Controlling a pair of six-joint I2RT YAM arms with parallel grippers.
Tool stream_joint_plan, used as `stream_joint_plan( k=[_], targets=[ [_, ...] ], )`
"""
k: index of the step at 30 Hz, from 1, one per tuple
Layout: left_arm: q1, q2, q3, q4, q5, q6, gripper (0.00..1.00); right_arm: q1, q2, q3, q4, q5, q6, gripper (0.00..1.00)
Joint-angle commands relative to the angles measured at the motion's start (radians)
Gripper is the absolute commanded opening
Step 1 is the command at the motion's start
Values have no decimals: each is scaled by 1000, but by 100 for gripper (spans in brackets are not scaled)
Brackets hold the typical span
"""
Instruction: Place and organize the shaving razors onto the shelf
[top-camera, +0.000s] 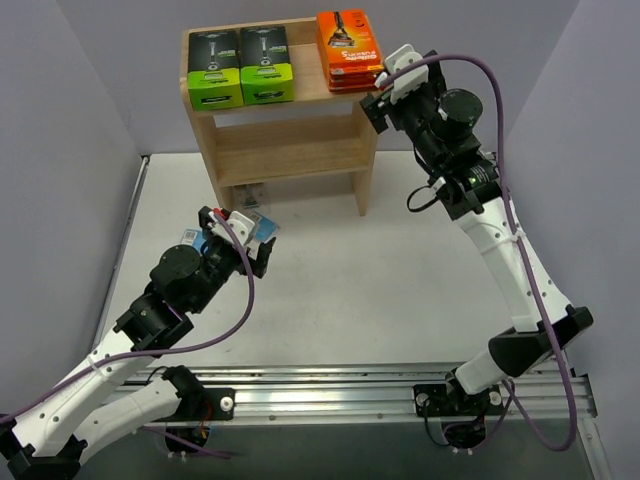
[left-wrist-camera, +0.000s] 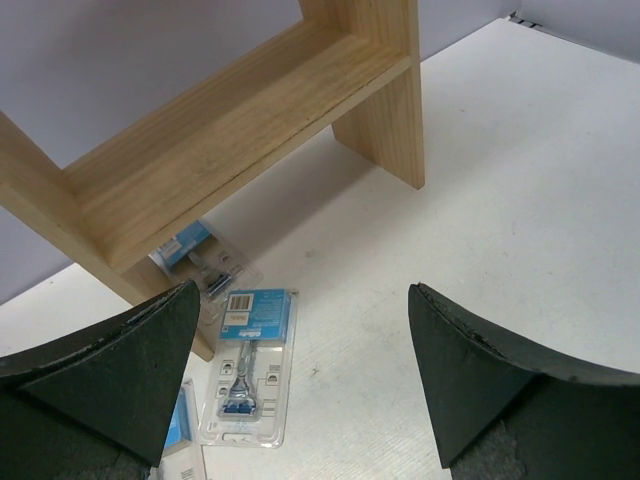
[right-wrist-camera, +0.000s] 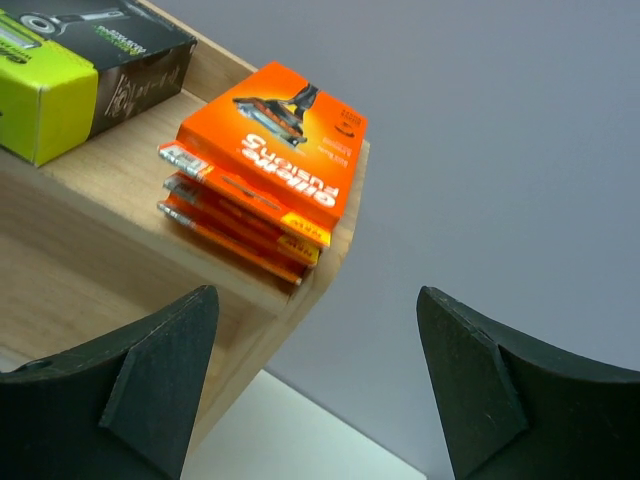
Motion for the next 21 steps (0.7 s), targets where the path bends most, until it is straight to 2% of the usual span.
stream_joint_plan(
  k=[1, 9, 13, 18, 19, 21],
  targets=[
    [3, -6, -4, 57, -46, 19, 94, -4, -126, -95, 84, -13, 65, 76],
    [6, -11, -27, 88, -150, 39, 94, 50, -343, -408, 83, -19, 192, 76],
    [7, 15, -28, 88, -233, 27, 94, 134, -419, -565, 56, -48, 287, 74],
    [9, 61, 22, 5, -295, -26, 94, 324, -447, -738, 93, -39, 439, 69],
    [10, 64, 34, -19, -284, -30, 100, 352, -449, -773, 118, -21, 465, 69],
    [30, 55, 56, -91, -272, -73, 89, 426, -441, -872, 201, 9, 540, 68]
  ],
)
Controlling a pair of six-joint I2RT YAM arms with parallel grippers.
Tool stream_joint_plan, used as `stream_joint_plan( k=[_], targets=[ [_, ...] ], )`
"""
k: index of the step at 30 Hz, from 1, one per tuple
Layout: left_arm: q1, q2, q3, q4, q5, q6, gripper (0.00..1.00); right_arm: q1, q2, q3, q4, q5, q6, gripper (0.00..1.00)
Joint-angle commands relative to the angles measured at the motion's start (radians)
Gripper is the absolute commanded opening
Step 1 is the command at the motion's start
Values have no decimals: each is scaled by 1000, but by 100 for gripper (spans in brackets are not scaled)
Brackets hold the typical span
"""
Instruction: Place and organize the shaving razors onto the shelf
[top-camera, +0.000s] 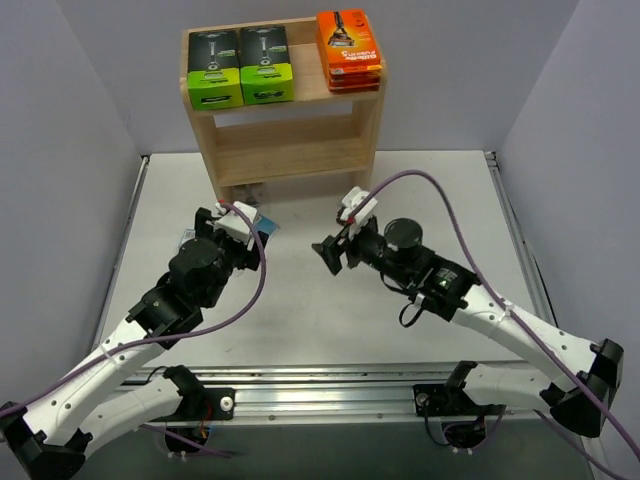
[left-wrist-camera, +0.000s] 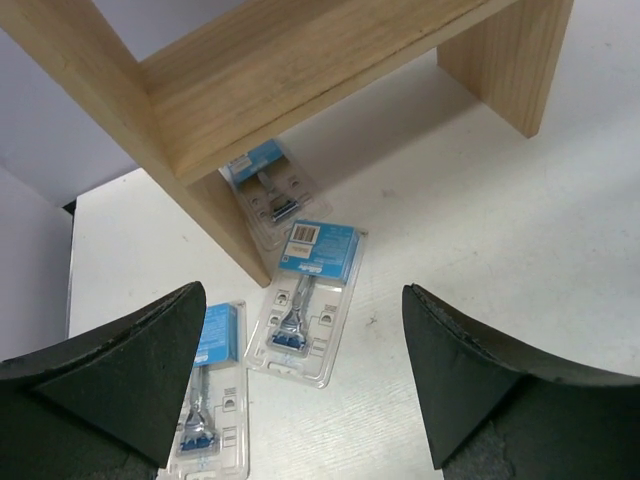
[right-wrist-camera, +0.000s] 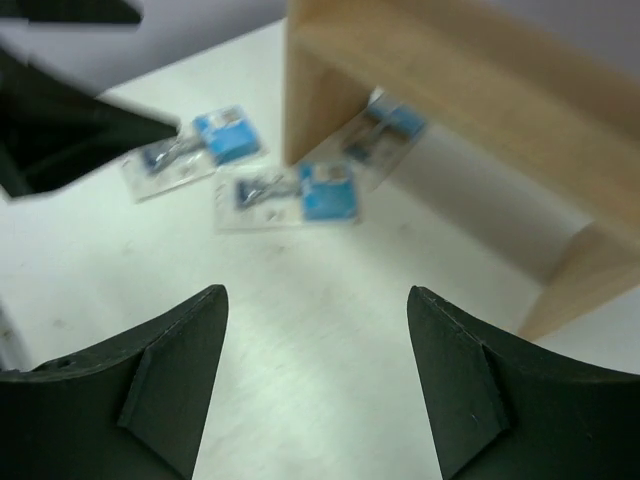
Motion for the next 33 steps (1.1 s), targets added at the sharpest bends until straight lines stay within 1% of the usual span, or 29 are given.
stream_joint_plan(
  k=[1, 3, 5, 6, 7, 8, 9, 11, 12, 13, 14, 15, 16, 18, 20, 21, 22, 23, 24, 25, 26, 27, 28, 29, 33],
  targets=[
    [35, -22, 71, -85, -24, -75, 88, 88, 17, -111, 159, 50, 181, 68],
    [81, -63, 42, -116, -36, -127, 90, 144, 71, -181, 247, 121, 267, 66],
    [110, -120, 14, -134, -50, -151, 97, 169, 125, -215, 303, 153, 310, 65],
    [123, -140, 0, -138, -72, -165, 97, 193, 160, -208, 327, 162, 327, 64],
    [142, -157, -23, -151, -88, -167, 98, 204, 233, -196, 335, 167, 347, 64],
    [149, -195, -32, -157, -106, -171, 96, 215, 272, -177, 338, 182, 352, 63],
    [155, -212, -41, -162, -149, -173, 95, 233, 351, -127, 334, 199, 361, 63],
    [169, -260, -79, -165, -186, -168, 94, 247, 427, -71, 332, 216, 379, 62],
    [169, -275, -98, -158, -235, -159, 94, 252, 465, -41, 329, 248, 385, 62],
    [170, -289, -116, -141, -255, -155, 94, 264, 534, 19, 329, 267, 392, 62],
    [170, -315, -145, -127, -284, -150, 94, 264, 566, 50, 326, 276, 407, 62],
    [170, -326, -156, -113, -289, -142, 94, 264, 633, 80, 319, 287, 413, 62],
    [170, -335, -167, -78, -295, -135, 94, 264, 666, 144, 311, 299, 419, 62],
    [173, -358, -204, -35, -330, -116, 94, 264, 759, 211, 285, 314, 439, 62],
    [173, -372, -224, -6, -365, -107, 94, 264, 821, 313, 248, 326, 445, 62],
    [173, -378, -227, -6, -366, -110, 94, 266, 882, 347, 233, 334, 447, 62],
    [175, -395, -228, -7, -356, -105, 95, 266, 910, 411, 220, 349, 453, 62],
    [173, -407, -225, -16, -290, -92, 98, 266, 936, 441, 198, 360, 453, 62],
    [173, -419, -215, -25, -260, -70, 90, 266, 983, 470, 187, 372, 464, 62],
    [173, -442, -215, -33, -243, -75, 88, 264, 1004, 496, 176, 397, 468, 62],
    [173, -455, -218, -30, -241, -78, 88, 264, 1024, 539, 162, 408, 470, 62],
    [173, -465, -227, -26, -252, -79, 88, 263, 1056, 558, 156, 415, 481, 62],
    [172, -484, -234, -10, -269, -82, 93, 264, 1071, 574, 153, 420, 484, 62],
    [172, -492, -244, 3, -284, -87, 95, 261, 1087, 603, 148, 423, 487, 62],
    [172, -505, -256, 14, -283, -96, 97, 261, 1162, 668, 127, 423, 493, 62]
  ],
)
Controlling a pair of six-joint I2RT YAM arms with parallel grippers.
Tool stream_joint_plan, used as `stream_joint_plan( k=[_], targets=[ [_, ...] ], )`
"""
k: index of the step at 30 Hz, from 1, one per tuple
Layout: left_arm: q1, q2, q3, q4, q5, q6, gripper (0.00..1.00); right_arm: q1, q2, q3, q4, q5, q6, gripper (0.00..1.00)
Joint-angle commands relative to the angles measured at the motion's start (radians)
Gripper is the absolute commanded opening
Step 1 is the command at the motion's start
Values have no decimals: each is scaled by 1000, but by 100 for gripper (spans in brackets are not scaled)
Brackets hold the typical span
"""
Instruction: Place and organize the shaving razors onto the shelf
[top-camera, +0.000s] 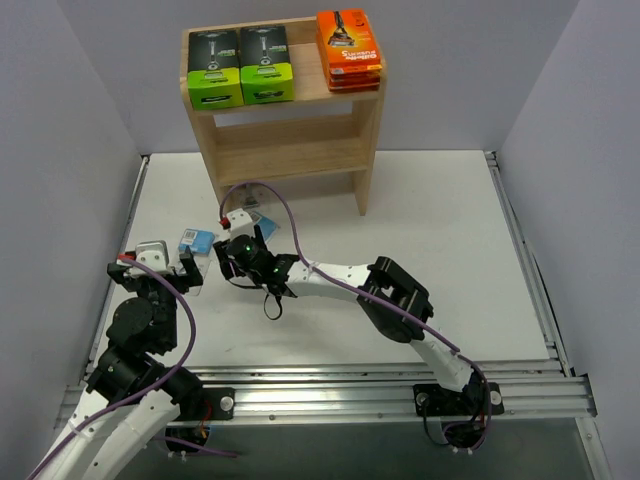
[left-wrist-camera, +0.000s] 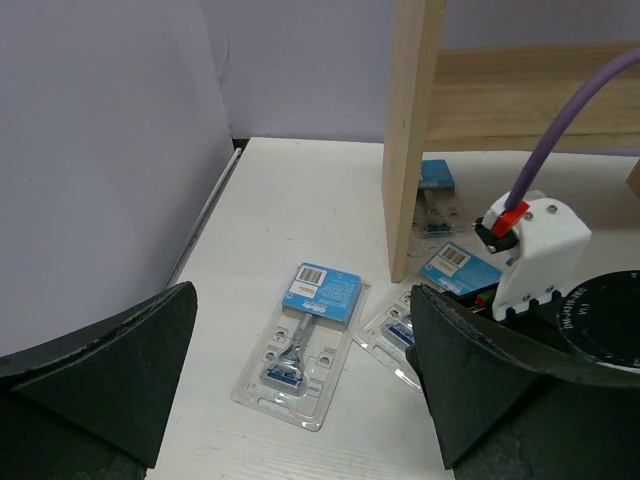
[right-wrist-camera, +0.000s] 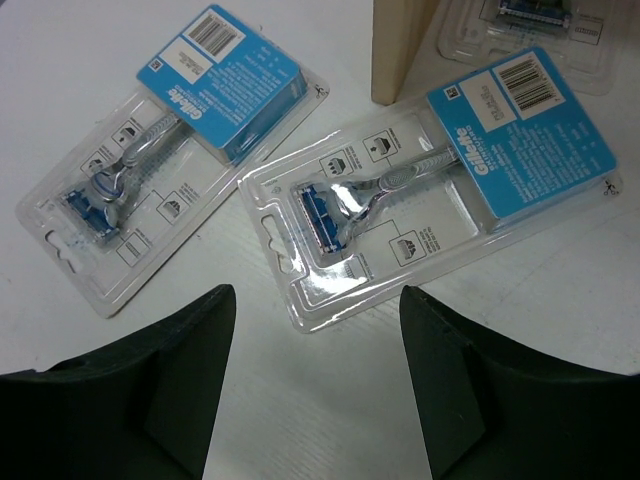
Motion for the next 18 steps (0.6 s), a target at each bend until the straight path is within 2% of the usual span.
stream_joint_plan(
  k=[1, 4, 5, 11, 18],
  targets=[
    [1, -5, -11, 61, -5, -4, 97, -3, 42, 92, -36, 49, 22, 62],
    [-2, -10, -10, 60, -13, -11, 97, -3, 85, 143, -56, 55, 24, 62],
    [-2, -13, -10, 58, -18, -14, 100, -5, 103, 150, -55, 57, 25, 62],
    [-7, -37, -19, 70, -39, -11, 94, -16, 192, 270, -102, 79, 31, 63],
    [-7, 33, 2, 35, -85, -13, 94, -26, 289, 413, -166, 128, 36, 63]
  ],
)
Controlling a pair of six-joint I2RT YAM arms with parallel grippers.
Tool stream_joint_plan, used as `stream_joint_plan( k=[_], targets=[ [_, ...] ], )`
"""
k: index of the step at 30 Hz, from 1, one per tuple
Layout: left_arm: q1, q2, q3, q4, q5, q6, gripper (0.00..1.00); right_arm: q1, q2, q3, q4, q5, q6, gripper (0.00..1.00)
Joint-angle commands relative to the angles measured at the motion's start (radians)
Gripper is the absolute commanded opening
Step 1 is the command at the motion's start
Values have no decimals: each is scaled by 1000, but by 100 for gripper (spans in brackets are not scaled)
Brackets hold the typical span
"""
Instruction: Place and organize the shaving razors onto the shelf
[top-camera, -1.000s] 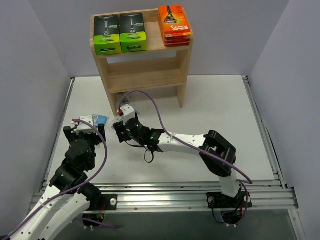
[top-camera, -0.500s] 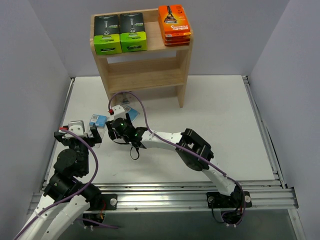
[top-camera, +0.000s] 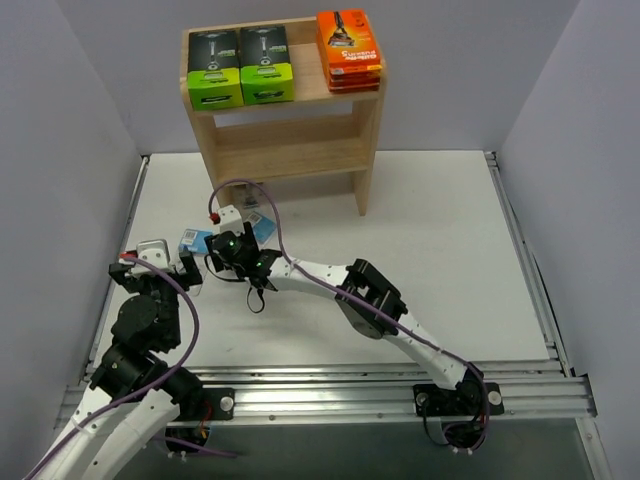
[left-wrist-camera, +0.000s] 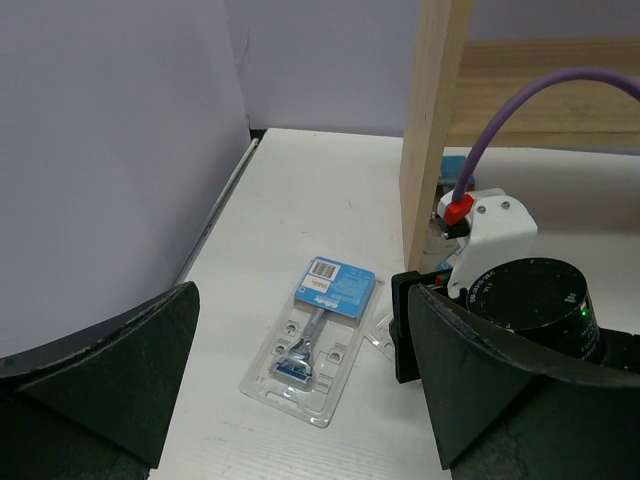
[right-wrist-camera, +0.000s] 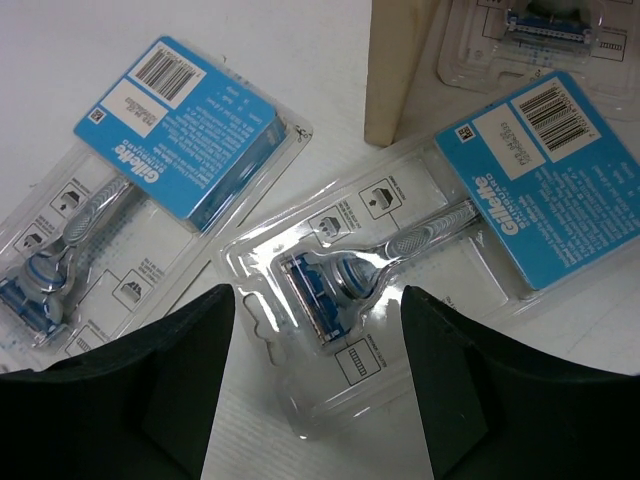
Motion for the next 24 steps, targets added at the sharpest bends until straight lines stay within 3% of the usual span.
stream_joint_plan(
  k=[1, 6, 10, 12, 24],
  targets=[
    [-4, 36, 18, 12, -30, -8, 94, -17, 33, 77, -48, 63, 25, 63],
    [-6, 16, 12, 20, -16, -8, 94, -40, 70, 101, -65, 51, 49, 63],
    [-6, -8, 8, 30, -2, 6, 100, -43, 85, 93, -69, 29, 54, 62],
    [-4, -8, 5, 32, -2, 6, 91, -43, 87, 82, -72, 18, 58, 60],
    [-4, -13, 3, 33, 12, 1, 91, -8, -40, -195, -43, -43, 20, 50]
  ],
)
